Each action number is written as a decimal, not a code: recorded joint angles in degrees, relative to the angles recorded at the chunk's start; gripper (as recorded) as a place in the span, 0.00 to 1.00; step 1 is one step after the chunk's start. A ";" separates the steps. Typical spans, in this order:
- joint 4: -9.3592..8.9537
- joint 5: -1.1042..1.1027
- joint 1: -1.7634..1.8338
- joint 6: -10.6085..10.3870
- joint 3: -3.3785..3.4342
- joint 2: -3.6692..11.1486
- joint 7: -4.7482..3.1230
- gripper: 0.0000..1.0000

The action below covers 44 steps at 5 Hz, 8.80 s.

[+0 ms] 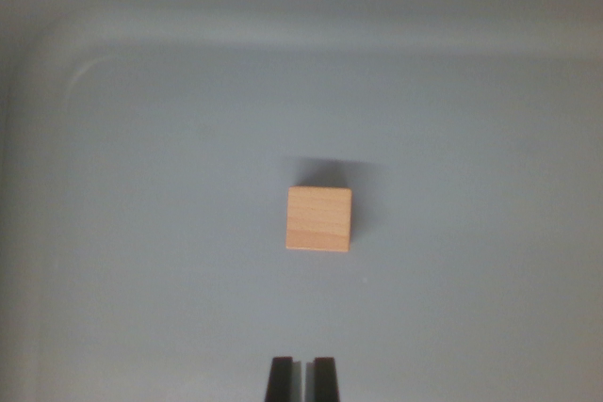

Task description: Push wooden cube

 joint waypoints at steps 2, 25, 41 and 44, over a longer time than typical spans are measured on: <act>-1.83 -0.06 0.06 -2.35 0.05 0.74 0.39 0.00; -23.76 -0.78 0.74 -30.51 0.68 9.65 5.04 0.00; -31.43 -1.04 0.98 -40.36 0.90 12.76 6.67 0.00; -31.43 -1.04 0.98 -40.36 0.90 12.76 6.67 1.00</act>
